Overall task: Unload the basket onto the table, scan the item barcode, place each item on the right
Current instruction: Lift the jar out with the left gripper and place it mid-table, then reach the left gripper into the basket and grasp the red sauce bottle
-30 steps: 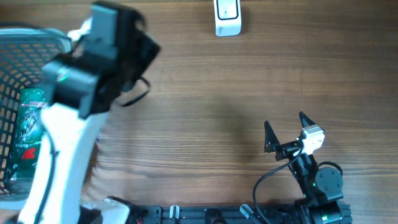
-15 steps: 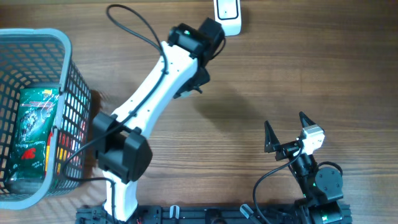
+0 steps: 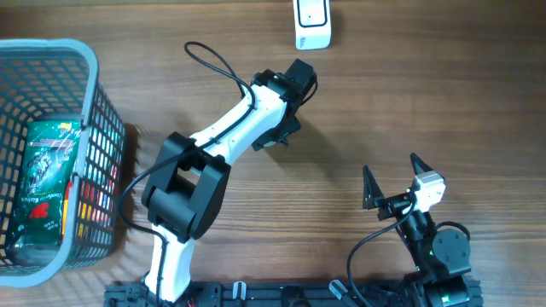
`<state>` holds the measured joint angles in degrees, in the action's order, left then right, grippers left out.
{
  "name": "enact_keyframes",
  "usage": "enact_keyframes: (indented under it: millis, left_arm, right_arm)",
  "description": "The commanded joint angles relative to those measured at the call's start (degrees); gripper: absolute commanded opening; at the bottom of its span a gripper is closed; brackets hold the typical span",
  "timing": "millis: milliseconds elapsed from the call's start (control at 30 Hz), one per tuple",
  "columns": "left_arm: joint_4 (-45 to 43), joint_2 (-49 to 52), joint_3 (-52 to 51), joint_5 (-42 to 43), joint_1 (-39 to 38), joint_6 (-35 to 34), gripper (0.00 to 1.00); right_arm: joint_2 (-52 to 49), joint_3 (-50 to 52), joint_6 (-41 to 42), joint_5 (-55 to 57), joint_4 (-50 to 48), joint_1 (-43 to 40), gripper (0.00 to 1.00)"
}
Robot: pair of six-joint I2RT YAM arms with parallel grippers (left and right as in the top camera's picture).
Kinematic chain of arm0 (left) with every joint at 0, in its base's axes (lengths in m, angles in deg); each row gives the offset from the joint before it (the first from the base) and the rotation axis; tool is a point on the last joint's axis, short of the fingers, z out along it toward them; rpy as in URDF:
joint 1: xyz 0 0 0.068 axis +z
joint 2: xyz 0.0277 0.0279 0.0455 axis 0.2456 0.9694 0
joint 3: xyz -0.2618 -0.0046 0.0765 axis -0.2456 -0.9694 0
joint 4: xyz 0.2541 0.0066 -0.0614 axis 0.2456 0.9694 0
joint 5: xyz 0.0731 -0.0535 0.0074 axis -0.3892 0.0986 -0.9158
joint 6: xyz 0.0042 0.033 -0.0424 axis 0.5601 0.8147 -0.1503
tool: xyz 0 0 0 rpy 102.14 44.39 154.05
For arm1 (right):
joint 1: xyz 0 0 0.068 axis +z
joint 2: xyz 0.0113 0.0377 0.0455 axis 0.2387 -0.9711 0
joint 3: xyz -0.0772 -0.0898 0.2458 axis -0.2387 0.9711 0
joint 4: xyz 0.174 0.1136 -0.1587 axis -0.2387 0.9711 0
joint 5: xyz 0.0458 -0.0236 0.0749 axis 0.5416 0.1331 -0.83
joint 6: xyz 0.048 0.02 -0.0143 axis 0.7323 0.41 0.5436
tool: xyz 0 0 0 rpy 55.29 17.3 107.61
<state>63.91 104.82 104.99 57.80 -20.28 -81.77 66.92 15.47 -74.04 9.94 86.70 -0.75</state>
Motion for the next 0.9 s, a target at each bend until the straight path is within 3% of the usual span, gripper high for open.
enact_keyframes:
  millis: [0,300,533,633,767,867]
  left_arm:
    - [2.1,0.1,-0.1,1.2,0.4,0.3,1.0]
    - [23.5,-9.9,18.5,-5.7,1.1,3.5,1.0]
    - [26.9,-26.4,21.6,-12.9,9.2,3.4,1.0]
    - [26.9,-34.9,21.6,-13.7,19.0,3.1,1.0]
    - [26.9,-44.4,21.6,-13.6,41.3,-2.0,1.0]
    - [29.0,-45.1,21.5,-10.2,55.9,-2.0,1.0]
  right_arm:
    - [0.2,0.1,-0.7,0.0,-0.1,0.2,1.0]
    - [0.2,0.1,-0.6,0.0,-0.1,0.2,1.0]
    - [0.2,0.1,-0.6,0.0,-0.1,0.2,1.0]
    - [0.2,0.1,-0.6,0.0,-0.1,0.2,1.0]
    - [0.2,0.1,-0.6,0.0,-0.1,0.2,1.0]
    - [0.2,0.1,-0.6,0.0,-0.1,0.2,1.0]
